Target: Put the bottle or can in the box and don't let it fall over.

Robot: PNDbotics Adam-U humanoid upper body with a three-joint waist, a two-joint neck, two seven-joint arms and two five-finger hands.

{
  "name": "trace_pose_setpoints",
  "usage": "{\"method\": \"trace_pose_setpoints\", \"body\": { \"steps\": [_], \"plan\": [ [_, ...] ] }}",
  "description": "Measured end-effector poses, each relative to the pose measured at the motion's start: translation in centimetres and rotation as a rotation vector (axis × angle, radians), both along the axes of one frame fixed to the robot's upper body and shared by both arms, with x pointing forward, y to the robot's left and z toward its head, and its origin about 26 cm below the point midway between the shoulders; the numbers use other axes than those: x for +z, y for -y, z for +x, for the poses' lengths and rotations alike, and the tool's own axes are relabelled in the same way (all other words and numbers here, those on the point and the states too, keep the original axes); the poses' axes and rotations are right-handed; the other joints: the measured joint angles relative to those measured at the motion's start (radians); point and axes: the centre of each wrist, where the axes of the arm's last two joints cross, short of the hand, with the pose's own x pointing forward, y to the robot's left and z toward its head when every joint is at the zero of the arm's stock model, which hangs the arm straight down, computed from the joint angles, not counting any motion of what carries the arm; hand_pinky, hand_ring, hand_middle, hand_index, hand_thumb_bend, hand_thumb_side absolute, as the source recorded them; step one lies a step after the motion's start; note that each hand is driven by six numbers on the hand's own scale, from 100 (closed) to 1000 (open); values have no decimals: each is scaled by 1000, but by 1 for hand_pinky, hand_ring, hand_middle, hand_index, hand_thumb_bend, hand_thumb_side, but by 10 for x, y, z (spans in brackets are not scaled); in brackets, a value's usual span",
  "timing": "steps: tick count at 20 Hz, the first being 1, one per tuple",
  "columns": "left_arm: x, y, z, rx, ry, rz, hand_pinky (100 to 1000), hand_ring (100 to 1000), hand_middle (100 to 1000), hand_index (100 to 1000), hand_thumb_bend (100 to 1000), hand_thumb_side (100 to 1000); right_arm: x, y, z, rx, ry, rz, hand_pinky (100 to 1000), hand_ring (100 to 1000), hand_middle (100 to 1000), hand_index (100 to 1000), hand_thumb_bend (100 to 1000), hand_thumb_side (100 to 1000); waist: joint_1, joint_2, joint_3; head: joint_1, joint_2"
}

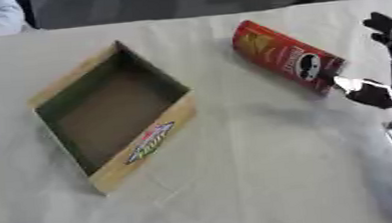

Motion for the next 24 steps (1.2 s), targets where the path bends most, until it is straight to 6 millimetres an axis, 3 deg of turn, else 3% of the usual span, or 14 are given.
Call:
{"method": "trace_pose_setpoints", "body": {
  "steps": [9,24],
  "plan": [
    [2,3,1,-25,-1,2,559,878,651,669,550,612,6,-5,10,25,-14,-54,855,882,769,881,812,440,18,17,5,-21,-15],
    [3,5,2,-38,-1,-2,558,879,652,668,548,613,7,-5,20,35,-78,-107,858,881,767,885,829,456,18,26,18,-23,-30]
  ]
}}
